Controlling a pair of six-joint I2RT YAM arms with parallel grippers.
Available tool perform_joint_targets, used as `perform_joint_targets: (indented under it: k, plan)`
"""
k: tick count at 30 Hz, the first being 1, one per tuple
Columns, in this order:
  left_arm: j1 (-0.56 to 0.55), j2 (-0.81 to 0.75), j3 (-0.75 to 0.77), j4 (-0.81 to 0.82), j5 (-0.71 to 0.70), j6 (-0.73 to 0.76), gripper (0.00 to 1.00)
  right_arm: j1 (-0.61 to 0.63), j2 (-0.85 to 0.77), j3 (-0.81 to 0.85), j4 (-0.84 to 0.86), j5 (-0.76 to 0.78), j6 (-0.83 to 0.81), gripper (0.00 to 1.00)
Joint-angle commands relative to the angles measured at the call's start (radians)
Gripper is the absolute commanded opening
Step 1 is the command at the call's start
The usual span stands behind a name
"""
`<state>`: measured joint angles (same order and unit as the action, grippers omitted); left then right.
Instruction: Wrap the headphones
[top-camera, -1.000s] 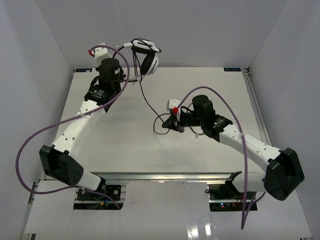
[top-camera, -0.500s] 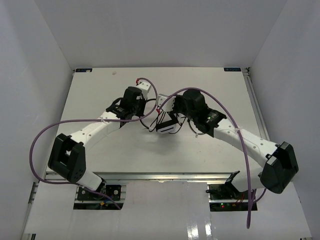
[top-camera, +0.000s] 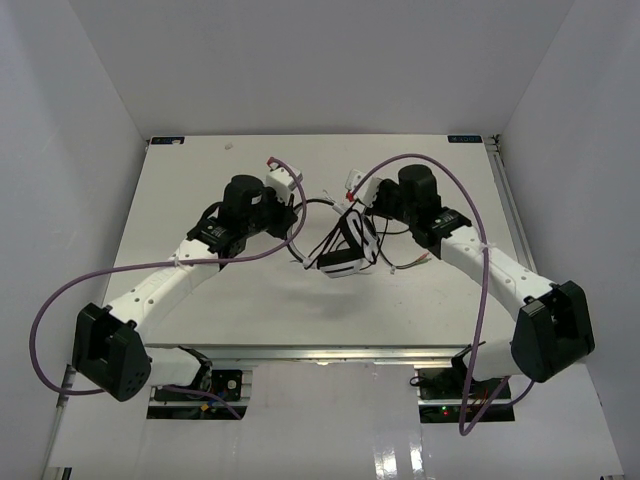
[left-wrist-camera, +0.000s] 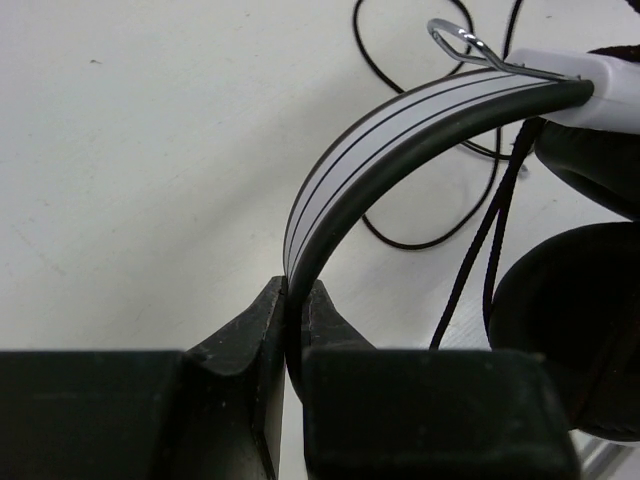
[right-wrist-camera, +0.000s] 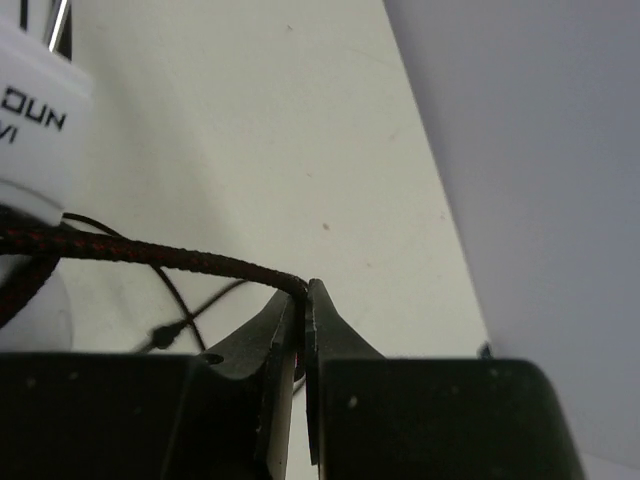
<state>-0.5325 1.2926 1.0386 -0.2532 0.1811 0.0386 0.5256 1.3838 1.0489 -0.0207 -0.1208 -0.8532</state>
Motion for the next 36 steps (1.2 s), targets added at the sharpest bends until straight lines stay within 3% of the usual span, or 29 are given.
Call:
perform_joint_targets:
  k: [1, 6, 9, 13, 17, 18, 21, 28, 33, 36]
  plan:
    - [-0.001, -0.098, 0.042, 0.076, 0.183, -0.096, 0.0, -0.121, -0.001, 0.012, 0.027, -0.512, 0.203, 0.08]
    - [-0.01, -0.116, 0.141, 0.066, 0.148, -0.159, 0.0, -0.148, 0.048, -0.006, 0.108, -0.848, 0.383, 0.12]
    - [-0.029, -0.118, 0.203, 0.071, 0.149, -0.23, 0.0, -0.148, 0.076, -0.079, 0.346, -0.961, 0.616, 0.24]
    - [-0.041, -0.128, 0.249, 0.072, 0.121, -0.32, 0.0, -0.147, 0.133, -0.171, 0.635, -1.03, 0.882, 0.52]
    - [-0.043, -0.139, 0.28, 0.097, 0.097, -0.392, 0.0, -0.144, 0.234, -0.275, 1.073, -1.07, 1.238, 0.64]
    - [-0.041, -0.14, 0.29, 0.105, 0.094, -0.403, 0.0, -0.142, 0.254, -0.29, 1.236, -1.072, 1.362, 0.64]
    - [-0.043, -0.149, 0.305, 0.121, 0.037, -0.423, 0.0, -0.141, 0.291, -0.315, 1.37, -1.054, 1.468, 0.62]
    - [-0.041, -0.162, 0.327, 0.209, -0.253, -0.537, 0.0, -0.08, 0.253, -0.391, 1.353, -0.993, 1.44, 0.56]
    - [-0.041, -0.13, 0.349, 0.245, -0.398, -0.697, 0.0, -0.022, 0.19, -0.406, 1.298, -0.955, 1.415, 0.41]
    - [-0.042, -0.121, 0.356, 0.29, -0.469, -0.758, 0.0, -0.013, 0.157, -0.404, 1.308, -0.958, 1.426, 0.2]
